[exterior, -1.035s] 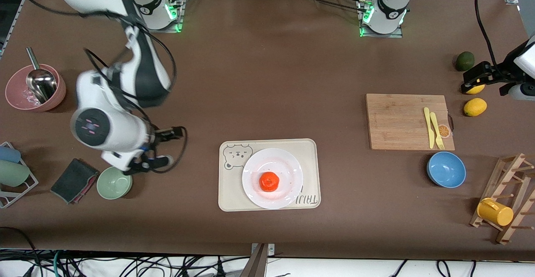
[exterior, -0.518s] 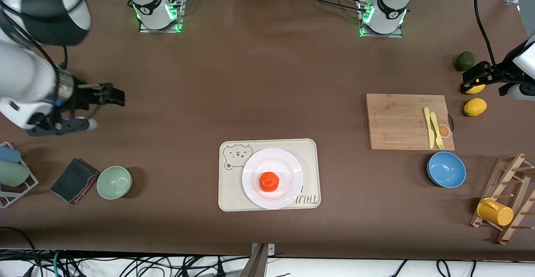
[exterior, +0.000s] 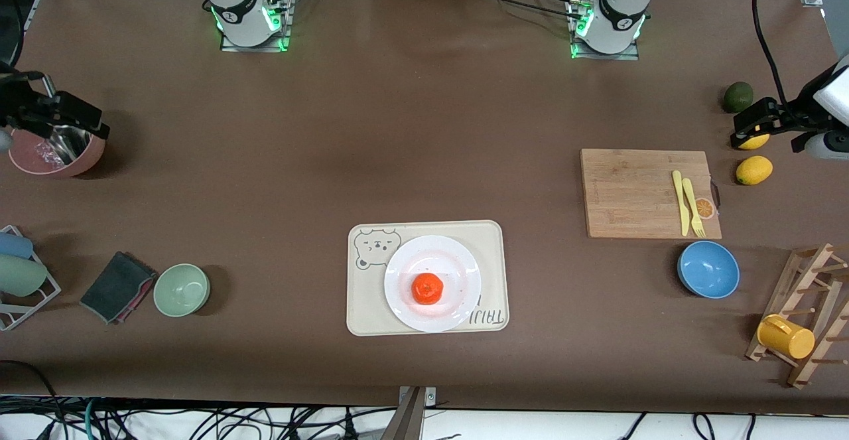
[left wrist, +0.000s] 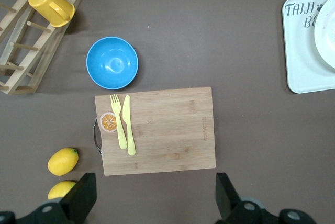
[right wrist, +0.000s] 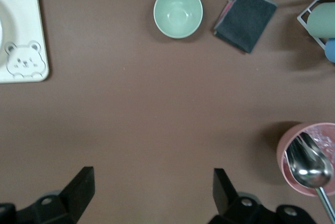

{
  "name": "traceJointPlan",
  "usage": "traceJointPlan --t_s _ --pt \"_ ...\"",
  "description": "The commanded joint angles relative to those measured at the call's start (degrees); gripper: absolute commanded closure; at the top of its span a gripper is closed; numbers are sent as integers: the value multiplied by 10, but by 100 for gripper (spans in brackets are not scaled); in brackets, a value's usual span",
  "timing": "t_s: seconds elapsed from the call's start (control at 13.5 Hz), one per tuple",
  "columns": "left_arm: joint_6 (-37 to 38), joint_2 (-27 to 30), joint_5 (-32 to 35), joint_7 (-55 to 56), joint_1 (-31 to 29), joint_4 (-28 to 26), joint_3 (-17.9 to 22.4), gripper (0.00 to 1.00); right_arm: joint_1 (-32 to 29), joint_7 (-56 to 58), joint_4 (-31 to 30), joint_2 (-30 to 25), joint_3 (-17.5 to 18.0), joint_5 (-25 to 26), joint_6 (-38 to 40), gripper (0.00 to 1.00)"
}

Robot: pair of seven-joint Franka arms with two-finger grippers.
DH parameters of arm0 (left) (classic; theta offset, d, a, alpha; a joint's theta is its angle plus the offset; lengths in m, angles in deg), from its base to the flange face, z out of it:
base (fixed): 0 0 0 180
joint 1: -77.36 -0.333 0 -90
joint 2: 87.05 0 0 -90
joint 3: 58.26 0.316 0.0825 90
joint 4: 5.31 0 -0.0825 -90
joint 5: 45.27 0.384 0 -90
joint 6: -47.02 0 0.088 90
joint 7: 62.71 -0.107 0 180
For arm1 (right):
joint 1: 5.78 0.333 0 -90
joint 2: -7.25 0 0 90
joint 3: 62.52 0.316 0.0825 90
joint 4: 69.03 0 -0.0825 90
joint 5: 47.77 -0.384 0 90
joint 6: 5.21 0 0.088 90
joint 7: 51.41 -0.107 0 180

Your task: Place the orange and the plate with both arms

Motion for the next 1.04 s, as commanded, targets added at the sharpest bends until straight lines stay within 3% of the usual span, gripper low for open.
traceJointPlan --t_s 0.0,0.37,0.96 --pt "-1 -1 -10 -13 -3 6 -1 0 -12 -16 -40 -29 33 23 -6 0" --pt "-1 -1 -11 -12 -1 7 -1 0 -16 -18 -71 -46 34 17 -27 0" --pt "0 -1 -11 -12 3 16 -2 0 -10 -14 -52 -34 37 24 -22 0"
